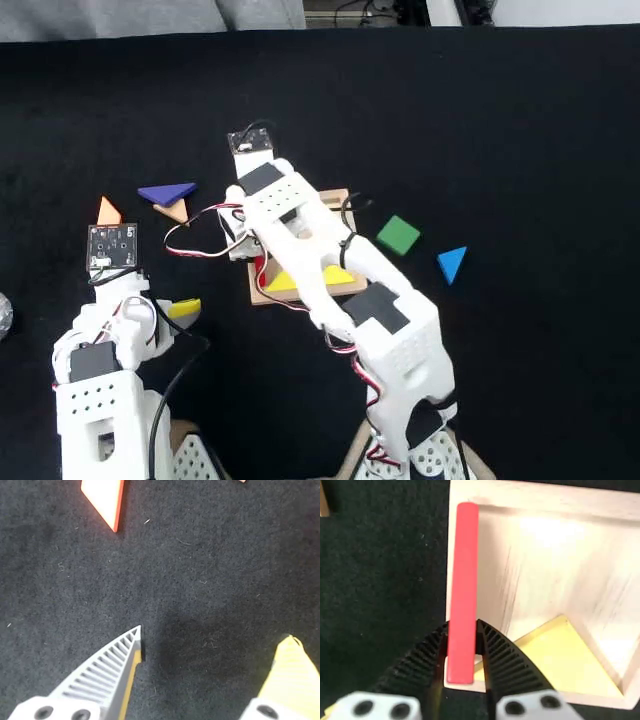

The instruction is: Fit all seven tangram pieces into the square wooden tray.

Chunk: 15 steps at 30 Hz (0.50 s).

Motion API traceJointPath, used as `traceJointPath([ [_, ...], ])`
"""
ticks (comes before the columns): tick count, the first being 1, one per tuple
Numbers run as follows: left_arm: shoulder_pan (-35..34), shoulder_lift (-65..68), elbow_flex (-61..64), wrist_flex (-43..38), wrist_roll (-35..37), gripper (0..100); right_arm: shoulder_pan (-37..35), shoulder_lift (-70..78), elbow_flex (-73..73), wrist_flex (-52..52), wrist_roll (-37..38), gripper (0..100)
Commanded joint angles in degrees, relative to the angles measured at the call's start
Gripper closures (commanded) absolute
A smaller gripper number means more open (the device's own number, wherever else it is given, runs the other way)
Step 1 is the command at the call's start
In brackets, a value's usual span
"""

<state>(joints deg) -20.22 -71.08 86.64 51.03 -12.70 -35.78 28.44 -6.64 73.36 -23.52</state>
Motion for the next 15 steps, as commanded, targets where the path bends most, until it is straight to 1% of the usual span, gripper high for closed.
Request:
traceJointPath([
  [1, -0.1, -0.6, 0.0, -0.9, -0.6, 60, -0.6, -0.9, -0.6, -0.6, -0.4, 97.1],
  [6, -0.1, -0.6, 0.0, -0.9, -0.6, 60, -0.9, -0.9, -0.6, -0.3, 0.0, 80.5],
  [7, -0.1, -0.6, 0.0, -0.9, -0.6, 60, -1.1, -0.9, -0.6, -0.3, 0.0, 78.9],
  [13, -0.1, -0.6, 0.0, -0.9, -0.6, 60, -0.5, -1.8, -1.1, 0.0, 0.0, 82.0],
  [15, -0.1, -0.6, 0.0, -0.9, -0.6, 60, 0.6, -2.9, -2.1, 1.8, 1.4, 82.2],
])
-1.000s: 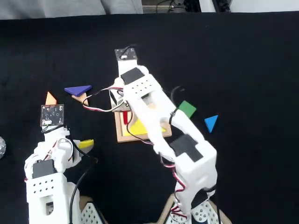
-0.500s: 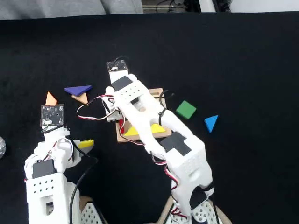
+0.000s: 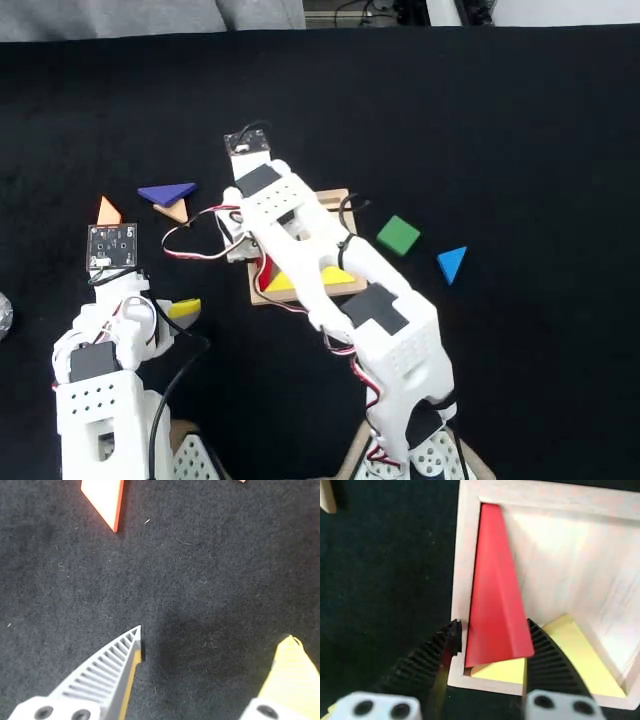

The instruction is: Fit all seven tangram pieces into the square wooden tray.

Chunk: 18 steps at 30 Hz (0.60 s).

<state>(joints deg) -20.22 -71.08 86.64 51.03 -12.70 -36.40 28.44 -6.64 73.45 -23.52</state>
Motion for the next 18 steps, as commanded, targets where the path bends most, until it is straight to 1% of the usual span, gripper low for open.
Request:
traceJointPath([
  [1, -0.1, -0.6, 0.0, -0.9, -0.6, 60, 2.0, -3.6, -2.7, 2.6, 2.1, 82.2],
  [7, -0.1, -0.6, 0.0, -0.9, -0.6, 60, 8.3, -8.1, -5.8, 9.6, 5.2, 82.2],
  [13, -0.1, -0.6, 0.0, -0.9, -0.6, 60, 12.7, -11.6, -6.3, 10.6, 9.8, 83.6],
  [16, -0.1, -0.6, 0.0, -0.9, -0.6, 60, 13.5, -11.6, -5.7, 7.1, 15.6, 89.7],
  [18, -0.1, -0.6, 0.0, -0.9, -0.6, 60, 14.2, -10.6, -4.8, 4.4, 18.4, 97.9],
])
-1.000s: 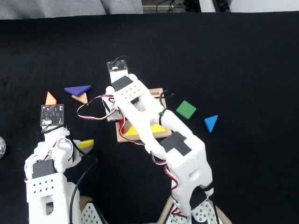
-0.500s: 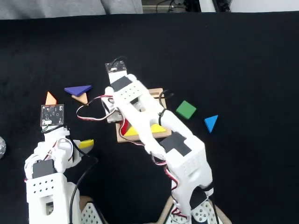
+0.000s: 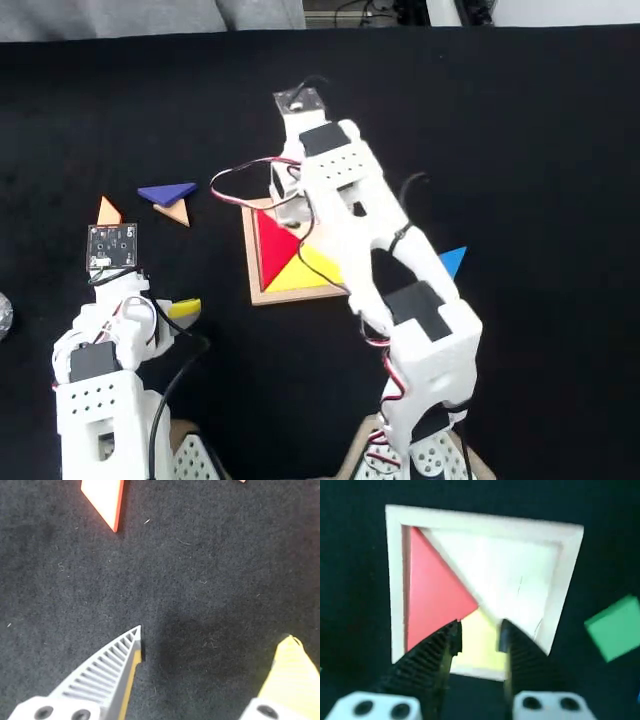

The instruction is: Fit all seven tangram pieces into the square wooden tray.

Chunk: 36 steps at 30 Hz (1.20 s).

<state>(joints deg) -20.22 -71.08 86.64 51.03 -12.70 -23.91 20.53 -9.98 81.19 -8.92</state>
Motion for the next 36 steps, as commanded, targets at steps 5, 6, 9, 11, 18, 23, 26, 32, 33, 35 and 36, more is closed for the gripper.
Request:
traceJointPath([
  [5, -0.1, -0.6, 0.0, -0.9, -0.6, 60, 4.3, 4.1, -1.3, -7.9, 4.7, 98.9],
  [6, -0.1, -0.6, 0.0, -0.9, -0.6, 60, 4.3, 5.7, -1.5, -8.0, 4.7, 98.8],
  [9, -0.1, -0.6, 0.0, -0.9, -0.6, 60, 3.1, 10.1, -2.6, -7.6, 4.7, 98.7],
  [11, -0.1, -0.6, 0.0, -0.9, -0.6, 60, 1.8, 11.7, -2.6, -7.5, 4.7, 98.7],
  [18, -0.1, -0.6, 0.0, -0.9, -0.6, 60, -4.1, 9.8, -2.8, -3.9, 4.7, 98.7],
  [23, -0.1, -0.6, 0.0, -0.9, -0.6, 60, -0.6, 6.0, -2.3, -3.8, 4.7, 98.7],
  [26, -0.1, -0.6, 0.0, -0.9, -0.6, 60, 2.0, 5.6, -1.5, -3.3, 4.7, 98.7],
  [32, -0.1, -0.6, 0.0, -0.9, -0.6, 60, 1.1, 5.4, 3.3, -2.3, 4.8, 98.7],
  [33, -0.1, -0.6, 0.0, -0.9, -0.6, 60, 0.7, 5.4, 4.1, -2.3, 4.8, 98.7],
  [35, -0.1, -0.6, 0.0, -0.9, -0.6, 60, -1.0, 5.4, 5.4, -2.3, 4.8, 98.7],
  [36, -0.1, -0.6, 0.0, -0.9, -0.6, 60, -2.0, 5.4, 5.9, -2.3, 4.9, 98.7],
])
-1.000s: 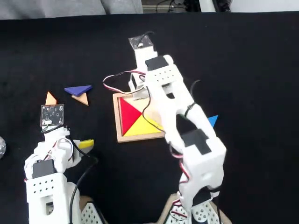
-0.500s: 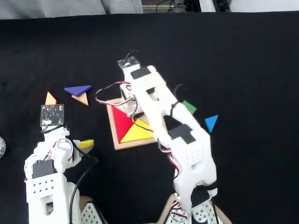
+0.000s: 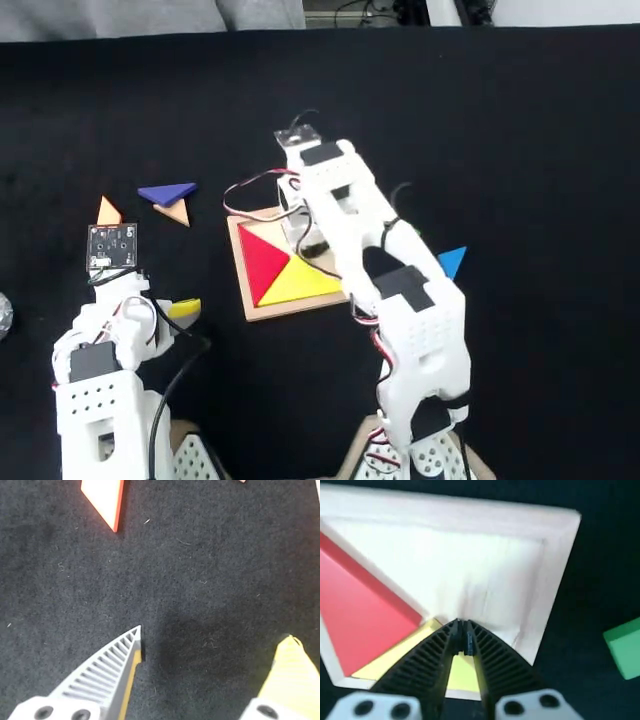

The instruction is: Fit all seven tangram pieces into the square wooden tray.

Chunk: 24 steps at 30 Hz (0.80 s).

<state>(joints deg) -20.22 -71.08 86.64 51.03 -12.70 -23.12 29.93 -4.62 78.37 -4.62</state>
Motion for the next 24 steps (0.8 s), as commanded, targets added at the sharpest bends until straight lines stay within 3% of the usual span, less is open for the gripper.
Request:
traceJointPath([
  [1, -0.1, -0.6, 0.0, -0.9, -0.6, 60, -3.6, -4.0, 0.7, 0.6, 1.1, 98.7],
  [10, -0.1, -0.6, 0.0, -0.9, -0.6, 60, 3.5, -8.7, -5.4, 2.5, 3.3, 98.7],
  [17, -0.2, -0.6, 0.0, -0.9, -0.6, 60, 4.9, -9.0, -4.9, -2.8, 3.2, 98.7],
  [24, -5.5, -0.7, -2.9, -0.9, 3.6, 60, 7.3, -12.6, -2.6, -2.9, 2.8, 98.8],
])
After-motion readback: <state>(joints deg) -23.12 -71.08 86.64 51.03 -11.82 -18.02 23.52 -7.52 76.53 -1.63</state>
